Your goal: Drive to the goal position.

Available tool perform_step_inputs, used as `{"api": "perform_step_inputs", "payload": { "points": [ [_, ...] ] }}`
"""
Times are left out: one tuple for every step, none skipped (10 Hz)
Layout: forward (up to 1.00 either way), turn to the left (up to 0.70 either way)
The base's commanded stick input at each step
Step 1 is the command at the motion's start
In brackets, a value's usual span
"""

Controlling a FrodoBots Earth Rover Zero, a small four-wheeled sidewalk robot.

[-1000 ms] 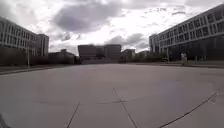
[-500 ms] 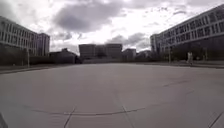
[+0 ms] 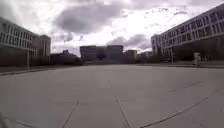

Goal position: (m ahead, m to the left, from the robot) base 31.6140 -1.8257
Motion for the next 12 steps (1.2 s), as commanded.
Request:
{"api": "perform_step_inputs", "payload": {
  "points": [
    [0.7, 0.01],
    [0.7, 0.01],
    [0.7, 0.01],
    [0.7, 0.01],
    [0.7, 0.01],
    [0.7, 0.01],
    [0.7, 0.01],
    [0.7, 0.01],
    [0.7, -0.27],
    [0.7, -0.34],
    [0.7, -0.34],
    [0.7, -0.34]
  ]
}}
